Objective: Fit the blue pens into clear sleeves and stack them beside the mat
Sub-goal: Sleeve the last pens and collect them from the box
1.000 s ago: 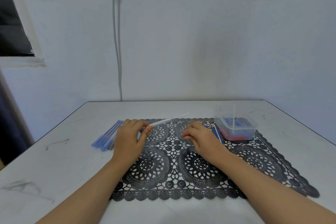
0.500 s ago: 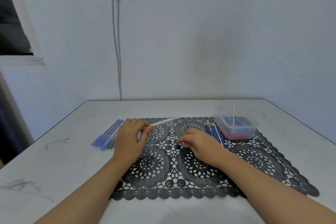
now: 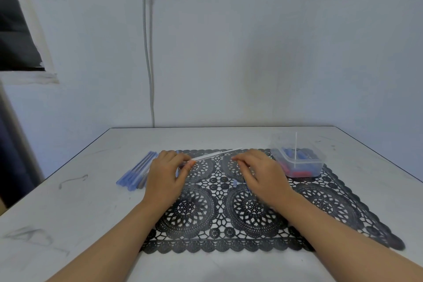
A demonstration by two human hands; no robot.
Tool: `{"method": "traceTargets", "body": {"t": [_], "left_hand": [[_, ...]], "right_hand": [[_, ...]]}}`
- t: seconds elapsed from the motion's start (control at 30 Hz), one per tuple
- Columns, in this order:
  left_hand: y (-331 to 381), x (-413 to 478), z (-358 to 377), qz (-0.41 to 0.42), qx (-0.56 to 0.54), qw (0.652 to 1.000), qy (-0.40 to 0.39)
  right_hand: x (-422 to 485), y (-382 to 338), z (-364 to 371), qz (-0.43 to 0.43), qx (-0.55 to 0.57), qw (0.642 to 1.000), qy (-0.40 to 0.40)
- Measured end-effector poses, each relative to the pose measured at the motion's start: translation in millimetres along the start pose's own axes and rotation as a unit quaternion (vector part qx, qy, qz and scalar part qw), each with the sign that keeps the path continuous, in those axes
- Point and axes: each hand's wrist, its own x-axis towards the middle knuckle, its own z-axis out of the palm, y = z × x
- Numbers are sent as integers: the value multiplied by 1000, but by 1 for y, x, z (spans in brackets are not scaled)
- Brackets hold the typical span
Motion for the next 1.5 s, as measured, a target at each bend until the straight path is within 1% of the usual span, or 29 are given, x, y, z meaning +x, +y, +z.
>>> {"method": "traceTargets", "body": {"t": [0.03, 0.1, 0.2, 0.33, 0.47, 0.57, 0.73, 0.87, 1.3, 1.43, 1.5], "left_hand": [[0, 0, 0, 2, 0, 1000, 0], [2, 0, 0, 11, 3, 1000, 0], [5, 1, 1, 26, 6, 1000, 1], [8, 1, 0, 35, 15, 999, 1], [10, 1, 0, 35, 17, 999, -2], [9, 1, 0, 32, 16, 999, 0], [8, 1, 0, 37, 17, 999, 7], [8, 1, -1, 33, 22, 999, -2], [9, 0, -3, 24, 24, 999, -17], [9, 0, -3, 22, 14, 999, -22], [10, 0, -3, 23, 11, 999, -21]], "right_hand": [[0, -1, -1, -14, 9, 1000, 26], [0, -4, -1, -43, 12, 998, 46], [0, -6, 3, -73, 0, 997, 34], [-2, -8, 9, -86, -22, 996, 2], [-3, -9, 10, -66, -35, 997, -30], [-2, -6, 10, -57, -54, 996, -37], [0, -1, 7, -42, -73, 996, -4], [2, 4, 0, -28, -92, 995, 23], [2, 20, -1, 63, -108, 991, 54], [1, 21, -3, 108, -116, 985, 66], [2, 23, -4, 148, -107, 982, 46]]}}
